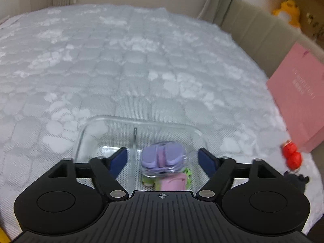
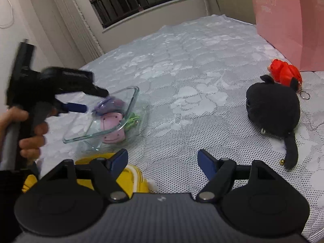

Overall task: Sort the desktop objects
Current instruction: 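Lower the mouse into the glass container and open the left gripper, then grasp the black plush cat with the right gripper and lift it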

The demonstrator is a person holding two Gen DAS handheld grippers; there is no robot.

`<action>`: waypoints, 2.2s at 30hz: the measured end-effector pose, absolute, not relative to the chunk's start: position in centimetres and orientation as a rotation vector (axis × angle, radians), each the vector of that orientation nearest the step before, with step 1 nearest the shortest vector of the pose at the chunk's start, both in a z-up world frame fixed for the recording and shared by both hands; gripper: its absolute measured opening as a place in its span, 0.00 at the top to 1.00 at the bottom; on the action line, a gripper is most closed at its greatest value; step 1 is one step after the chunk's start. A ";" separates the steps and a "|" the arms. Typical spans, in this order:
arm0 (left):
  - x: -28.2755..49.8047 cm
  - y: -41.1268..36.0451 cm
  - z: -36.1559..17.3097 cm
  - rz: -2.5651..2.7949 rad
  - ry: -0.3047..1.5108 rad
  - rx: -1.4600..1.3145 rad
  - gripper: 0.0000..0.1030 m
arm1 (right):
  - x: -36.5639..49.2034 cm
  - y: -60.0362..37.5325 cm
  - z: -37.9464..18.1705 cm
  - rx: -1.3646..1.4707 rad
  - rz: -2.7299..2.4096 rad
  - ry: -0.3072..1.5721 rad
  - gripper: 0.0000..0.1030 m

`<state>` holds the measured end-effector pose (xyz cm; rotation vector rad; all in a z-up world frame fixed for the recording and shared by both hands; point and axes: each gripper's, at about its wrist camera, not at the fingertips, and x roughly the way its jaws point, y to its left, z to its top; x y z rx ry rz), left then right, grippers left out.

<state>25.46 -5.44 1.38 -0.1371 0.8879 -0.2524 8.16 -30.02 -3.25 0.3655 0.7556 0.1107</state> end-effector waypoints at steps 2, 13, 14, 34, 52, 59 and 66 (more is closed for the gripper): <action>24.5 -4.8 2.3 -0.257 0.850 -0.132 0.13 | 8.5 -29.9 -3.4 0.377 0.112 0.765 0.26; 16.2 -2.5 1.0 -0.176 0.819 0.008 0.10 | 9.6 -29.5 -0.9 0.182 -0.140 0.690 0.33; 15.5 -2.3 0.7 -0.173 0.823 0.008 0.10 | 9.3 -29.8 -0.5 0.125 -0.218 0.651 0.22; 11.2 -1.1 -2.7 -0.183 0.878 -0.004 0.09 | 12.4 -31.4 -4.7 -0.333 -0.599 0.657 1.00; 11.1 -0.9 -3.7 -0.218 0.936 -0.045 0.07 | 8.8 -37.4 0.5 0.003 -0.433 0.619 0.17; 10.5 -2.4 -3.8 -0.224 0.945 0.020 0.07 | 12.5 -39.5 -3.2 0.143 -0.331 0.734 0.15; 10.4 -2.7 -4.0 -0.237 0.964 0.030 0.06 | 12.1 -38.5 -2.2 0.240 -0.289 0.739 0.47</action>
